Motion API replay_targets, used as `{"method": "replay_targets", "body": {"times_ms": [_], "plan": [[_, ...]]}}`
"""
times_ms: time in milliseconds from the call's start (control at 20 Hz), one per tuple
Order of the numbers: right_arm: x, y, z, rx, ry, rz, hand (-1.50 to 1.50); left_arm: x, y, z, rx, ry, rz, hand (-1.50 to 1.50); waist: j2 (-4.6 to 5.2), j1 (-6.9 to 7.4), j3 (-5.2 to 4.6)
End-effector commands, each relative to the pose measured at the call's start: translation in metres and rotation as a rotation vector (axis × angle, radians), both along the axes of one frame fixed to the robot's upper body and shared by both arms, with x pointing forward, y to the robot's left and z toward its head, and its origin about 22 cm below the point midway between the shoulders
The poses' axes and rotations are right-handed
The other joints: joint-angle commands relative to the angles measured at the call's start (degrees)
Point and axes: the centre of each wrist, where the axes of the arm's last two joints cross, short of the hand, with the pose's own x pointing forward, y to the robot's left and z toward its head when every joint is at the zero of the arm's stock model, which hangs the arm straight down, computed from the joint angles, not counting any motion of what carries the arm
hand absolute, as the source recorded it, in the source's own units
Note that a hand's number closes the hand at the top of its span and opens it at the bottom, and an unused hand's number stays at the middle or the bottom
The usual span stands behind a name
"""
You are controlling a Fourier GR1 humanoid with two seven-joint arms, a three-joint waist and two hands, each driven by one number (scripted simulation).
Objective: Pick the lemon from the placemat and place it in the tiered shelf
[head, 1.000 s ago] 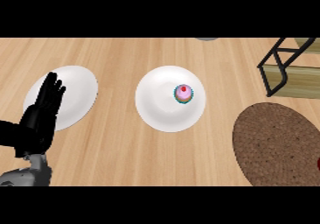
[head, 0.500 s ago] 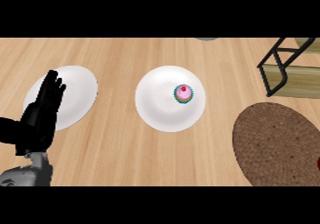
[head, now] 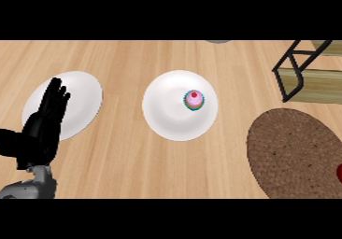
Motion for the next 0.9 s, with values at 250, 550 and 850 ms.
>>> {"method": "replay_targets", "body": {"times_ms": [250, 550, 850], "plan": [[-0.097, -0.073, 0.007, 0.054, 0.049, -0.091, -1.50, -0.004, 0.013, -0.001, -0.013, 0.015, 0.003, 0.00, 0.01, -0.54, 0.12], [-0.132, -0.091, 0.020, 0.072, 0.025, -0.033, -1.50, 0.000, 0.003, 0.000, 0.006, -0.008, 0.009, 0.00, 0.14, -0.20, 0.17], [-0.157, -0.102, 0.005, 0.078, 0.020, -0.013, -1.50, -0.001, 0.002, -0.005, -0.010, -0.014, -0.001, 0.00, 0.22, 0.14, 0.27]]}}
